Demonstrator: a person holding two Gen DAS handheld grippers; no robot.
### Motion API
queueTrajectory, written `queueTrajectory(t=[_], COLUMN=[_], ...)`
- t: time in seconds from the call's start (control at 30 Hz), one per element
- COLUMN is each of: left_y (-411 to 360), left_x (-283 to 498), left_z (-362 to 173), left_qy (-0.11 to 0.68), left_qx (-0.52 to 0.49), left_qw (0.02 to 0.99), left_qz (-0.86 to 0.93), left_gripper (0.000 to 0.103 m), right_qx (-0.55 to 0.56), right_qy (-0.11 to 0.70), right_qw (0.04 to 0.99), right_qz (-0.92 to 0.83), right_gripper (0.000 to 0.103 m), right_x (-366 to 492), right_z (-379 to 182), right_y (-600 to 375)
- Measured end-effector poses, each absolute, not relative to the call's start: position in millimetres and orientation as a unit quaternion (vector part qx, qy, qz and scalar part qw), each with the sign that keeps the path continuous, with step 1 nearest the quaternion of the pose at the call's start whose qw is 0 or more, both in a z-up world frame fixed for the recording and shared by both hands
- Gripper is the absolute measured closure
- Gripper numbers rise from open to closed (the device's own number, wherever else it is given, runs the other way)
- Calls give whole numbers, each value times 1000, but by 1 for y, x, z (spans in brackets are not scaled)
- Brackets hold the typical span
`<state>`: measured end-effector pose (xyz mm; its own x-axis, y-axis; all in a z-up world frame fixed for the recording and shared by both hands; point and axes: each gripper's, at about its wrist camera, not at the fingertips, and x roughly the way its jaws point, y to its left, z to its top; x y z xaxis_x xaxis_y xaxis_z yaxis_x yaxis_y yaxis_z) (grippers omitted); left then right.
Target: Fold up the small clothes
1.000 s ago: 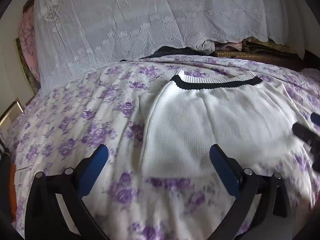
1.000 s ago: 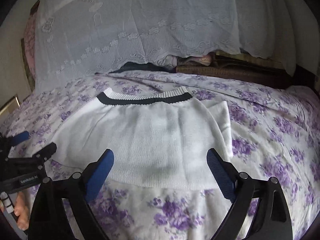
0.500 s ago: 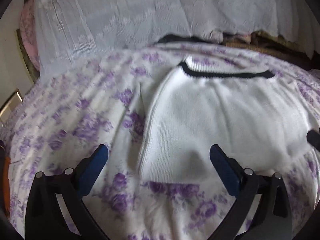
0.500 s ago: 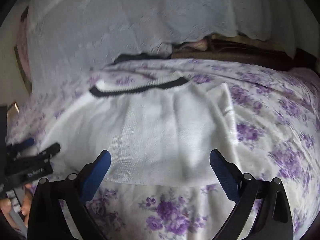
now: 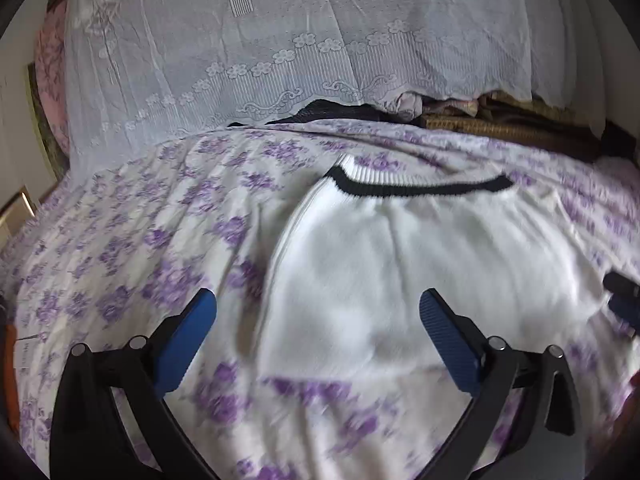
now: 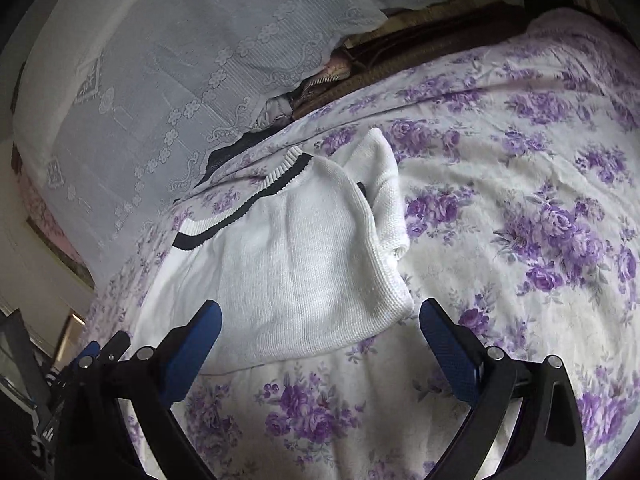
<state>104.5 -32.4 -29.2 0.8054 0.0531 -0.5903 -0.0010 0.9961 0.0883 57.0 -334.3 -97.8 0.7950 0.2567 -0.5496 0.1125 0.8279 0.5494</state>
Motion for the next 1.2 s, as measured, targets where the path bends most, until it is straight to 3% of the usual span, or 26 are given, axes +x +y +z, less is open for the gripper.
queueTrajectory(t=[0.17, 0.43, 0.53, 0.9, 1.03, 1.2], left_y=[-58, -69, -62, -68, -69, -69], left_x=[137, 176, 175, 172, 171, 170], left_z=[-19, -75, -72, -74, -73, -73], left_qy=[322, 398, 385, 383, 381, 380], left_qx=[36, 11, -13, 3, 7, 9], left_qw=[946, 917, 923, 923, 924, 925], left_qz=[12, -8, -12, -13, -11, -11], left_gripper=[4, 4, 4, 4, 4, 4], right_qx=[352, 390, 406, 331, 304, 280], right_qy=[307, 308, 307, 349, 358, 363], right_qw=[882, 867, 859, 874, 881, 886], right_qz=[57, 30, 51, 63, 62, 75], right_gripper=[3, 3, 3, 4, 7, 22], right_x=[63, 109, 120, 125, 126, 135], right_z=[-89, -86, -101, -115, -116, -119], right_y=[-363, -390, -387, -367, -359, -353])
